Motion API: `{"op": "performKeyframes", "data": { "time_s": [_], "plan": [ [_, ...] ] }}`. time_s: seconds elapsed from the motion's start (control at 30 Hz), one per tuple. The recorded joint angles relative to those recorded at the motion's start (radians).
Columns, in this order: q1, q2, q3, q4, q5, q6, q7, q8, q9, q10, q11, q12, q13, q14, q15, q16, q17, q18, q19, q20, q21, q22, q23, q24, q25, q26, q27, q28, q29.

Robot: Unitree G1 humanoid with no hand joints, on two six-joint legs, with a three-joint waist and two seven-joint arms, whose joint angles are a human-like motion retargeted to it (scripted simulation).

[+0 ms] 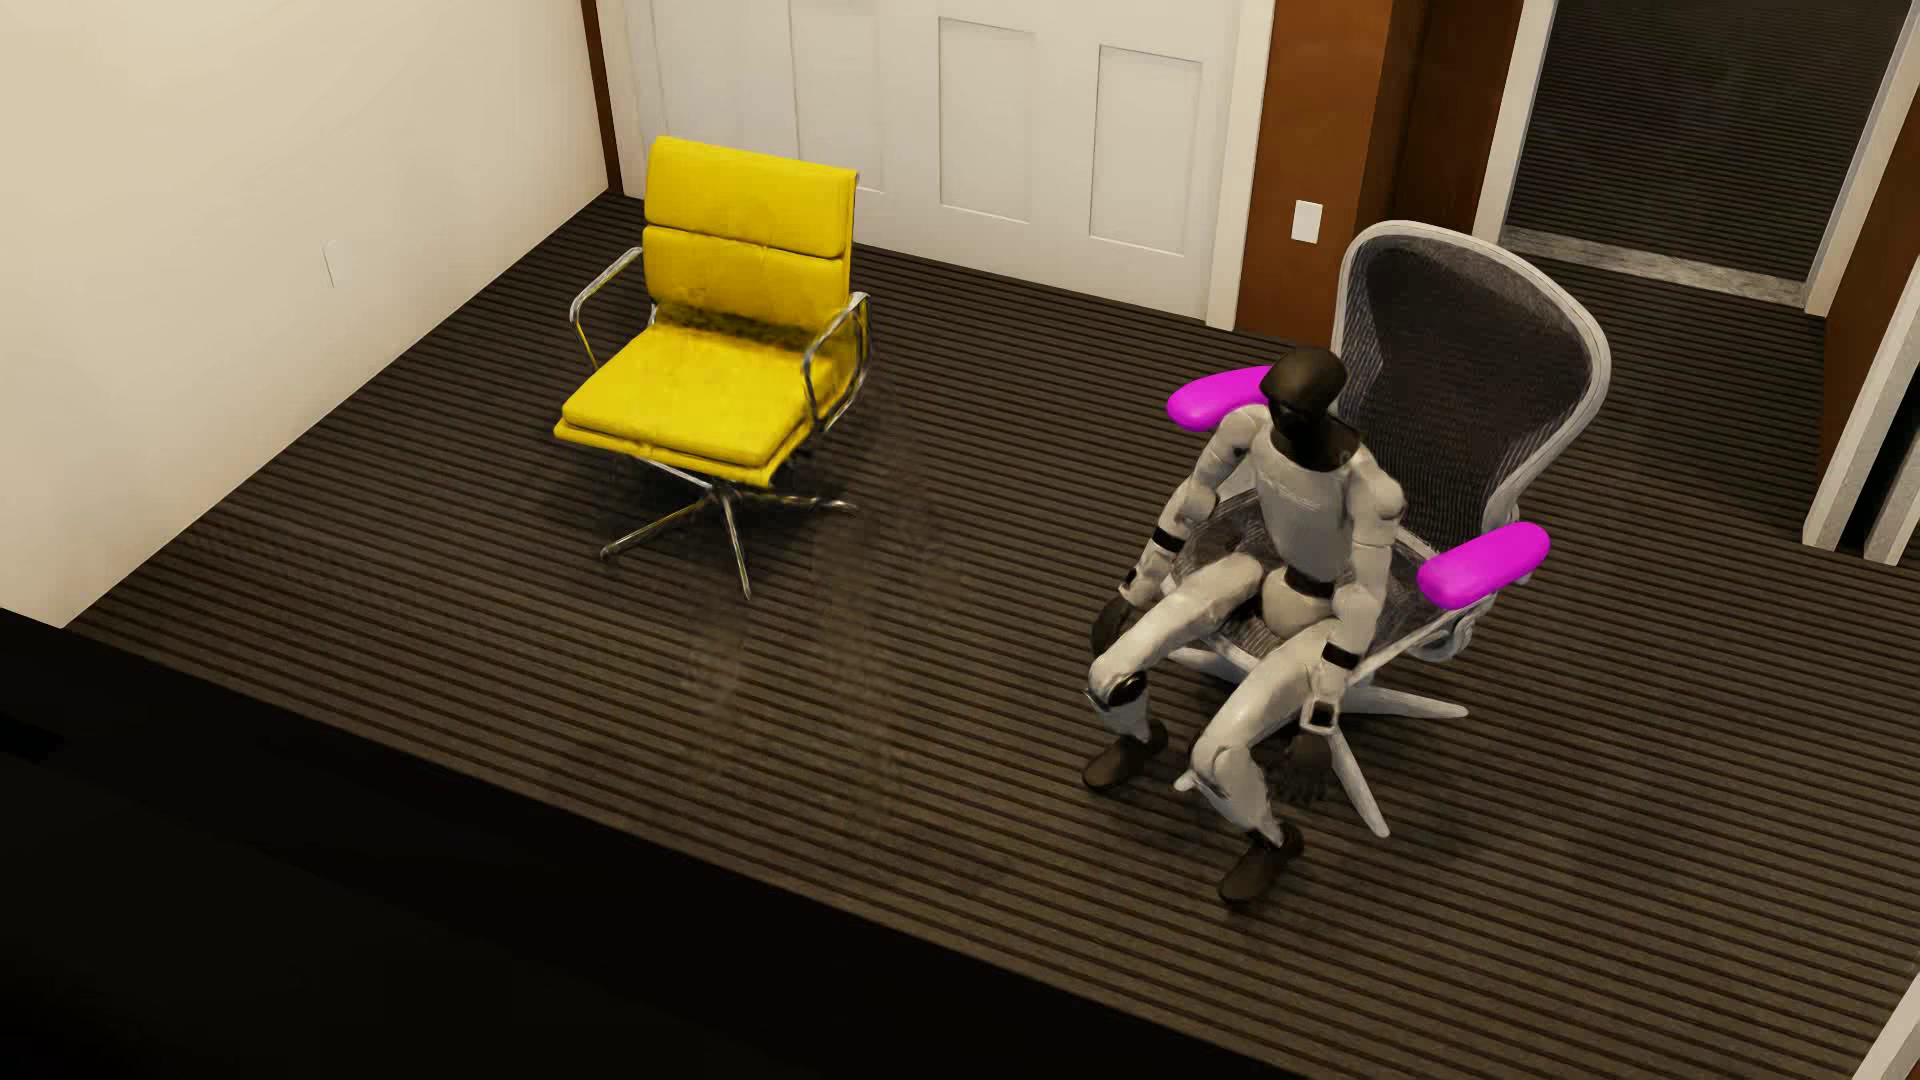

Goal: Get off of the chair

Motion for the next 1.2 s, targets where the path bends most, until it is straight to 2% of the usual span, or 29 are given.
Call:
{"op": "performKeyframes", "data": {
  "time_s": [0.1,0.4,0.6,0.63,0.8,0.9,0.97,1.07,1.2],
  "plan": [
    [0.001,0.000,0.000,-0.002,0.002,-0.002,-0.002,-0.001,-0.001,0.001,0.002,0.005,0.006,-0.001,0.001,-0.001,-0.002,0.001,0.000,0.005,-0.009,0.022,0.024,-0.004,0.000,0.010,0.013,-0.014,0.022],
    [-0.011,-0.011,0.000,-0.007,0.003,0.000,-0.002,0.001,0.008,-0.001,0.000,-0.011,-0.014,-0.001,0.000,0.004,-0.009,0.003,0.003,-0.006,-0.011,0.019,0.034,-0.001,0.008,0.004,0.011,-0.001,0.014],
    [-0.057,-0.056,-0.005,-0.012,0.002,0.004,-0.007,0.006,0.054,0.002,0.001,-0.056,-0.073,-0.005,-0.005,0.009,-0.009,0.000,0.025,0.004,-0.010,0.022,0.048,-0.012,0.019,-0.009,0.005,0.021,-0.004],
    [-0.071,-0.071,-0.005,-0.012,0.001,0.003,-0.008,0.009,0.062,0.003,0.002,-0.066,-0.073,-0.006,-0.009,0.011,-0.017,-0.004,0.030,0.004,-0.006,0.022,0.027,-0.015,0.002,-0.014,0.001,0.024,-0.006],
    [-0.165,-0.161,-0.005,-0.017,-0.006,0.007,-0.019,0.020,0.113,-0.005,-0.002,-0.146,-0.157,-0.026,-0.048,0.025,-0.028,-0.016,0.065,-0.003,-0.012,0.027,0.026,-0.019,0.003,-0.025,-0.009,0.030,-0.007],
    [-0.190,-0.181,-0.008,-0.020,-0.003,0.014,-0.019,0.020,0.117,-0.045,-0.042,-0.157,-0.170,-0.056,-0.104,0.038,-0.037,-0.016,0.068,-0.053,-0.001,0.016,0.017,-0.039,0.002,-0.038,-0.027,0.043,-0.013],
    [-0.164,-0.147,-0.010,-0.018,-0.006,0.020,-0.014,0.012,0.103,-0.112,-0.114,-0.141,-0.162,-0.061,-0.120,0.048,-0.034,-0.017,0.069,-0.092,-0.011,0.015,0.029,-0.044,0.014,-0.046,-0.035,0.059,-0.024],
    [-0.041,-0.027,-0.007,-0.011,-0.009,0.014,0.011,-0.013,0.054,-0.268,-0.273,-0.066,-0.090,-0.057,-0.117,0.044,-0.035,-0.007,0.058,-0.080,-0.027,-0.007,0.030,-0.048,0.014,-0.056,-0.036,0.082,-0.036],
    [0.209,0.213,-0.008,0.003,-0.003,0.014,0.065,-0.056,-0.045,-0.556,-0.573,0.102,0.033,-0.044,-0.083,0.040,-0.043,0.011,0.041,-0.030,-0.075,-0.004,0.027,-0.006,-0.004,-0.047,-0.034,0.056,-0.025]
  ]
}}
